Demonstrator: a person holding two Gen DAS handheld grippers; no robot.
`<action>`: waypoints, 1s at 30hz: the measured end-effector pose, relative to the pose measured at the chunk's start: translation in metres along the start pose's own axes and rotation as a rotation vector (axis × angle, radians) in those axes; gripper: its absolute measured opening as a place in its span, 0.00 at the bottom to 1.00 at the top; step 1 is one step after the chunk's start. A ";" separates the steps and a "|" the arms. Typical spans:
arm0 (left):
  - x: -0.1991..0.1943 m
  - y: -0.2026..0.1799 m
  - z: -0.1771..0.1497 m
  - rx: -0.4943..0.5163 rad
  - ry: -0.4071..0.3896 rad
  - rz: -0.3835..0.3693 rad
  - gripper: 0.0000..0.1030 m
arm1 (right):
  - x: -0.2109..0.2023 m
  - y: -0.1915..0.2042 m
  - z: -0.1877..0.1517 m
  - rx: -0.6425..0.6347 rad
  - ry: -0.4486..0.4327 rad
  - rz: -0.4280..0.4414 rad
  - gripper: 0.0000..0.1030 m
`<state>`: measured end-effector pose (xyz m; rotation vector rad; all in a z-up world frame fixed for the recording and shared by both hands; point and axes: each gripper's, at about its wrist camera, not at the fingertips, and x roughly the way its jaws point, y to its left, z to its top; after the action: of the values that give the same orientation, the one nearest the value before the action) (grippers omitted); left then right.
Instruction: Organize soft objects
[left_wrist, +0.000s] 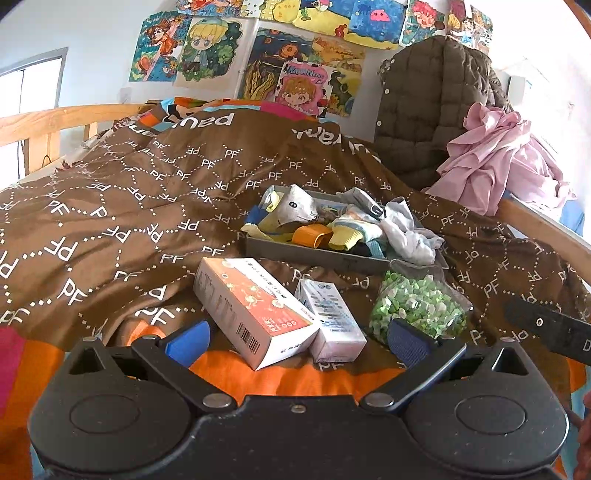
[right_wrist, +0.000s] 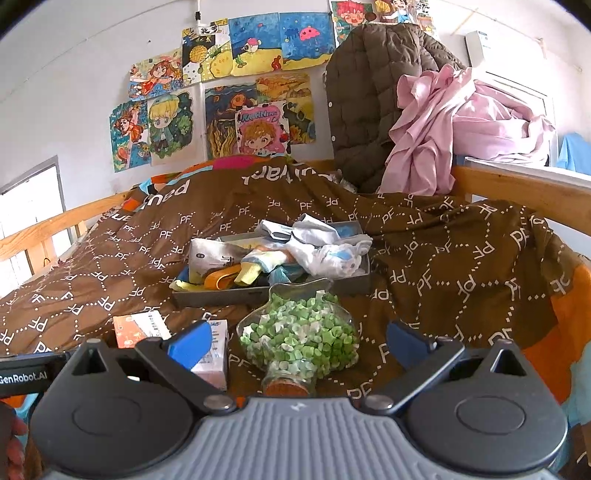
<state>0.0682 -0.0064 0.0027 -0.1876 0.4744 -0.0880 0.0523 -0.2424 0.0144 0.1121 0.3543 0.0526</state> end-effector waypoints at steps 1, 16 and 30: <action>0.000 0.000 0.000 -0.001 0.002 0.002 0.99 | 0.001 0.000 -0.001 -0.002 0.002 0.001 1.00; -0.004 -0.001 -0.016 -0.007 0.032 0.029 0.99 | 0.013 0.005 -0.015 0.008 0.110 0.028 1.00; 0.001 0.006 -0.028 -0.006 0.057 0.069 0.99 | 0.023 0.014 -0.035 -0.038 0.139 0.000 1.00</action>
<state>0.0560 -0.0052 -0.0232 -0.1748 0.5380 -0.0248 0.0616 -0.2230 -0.0241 0.0711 0.4915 0.0678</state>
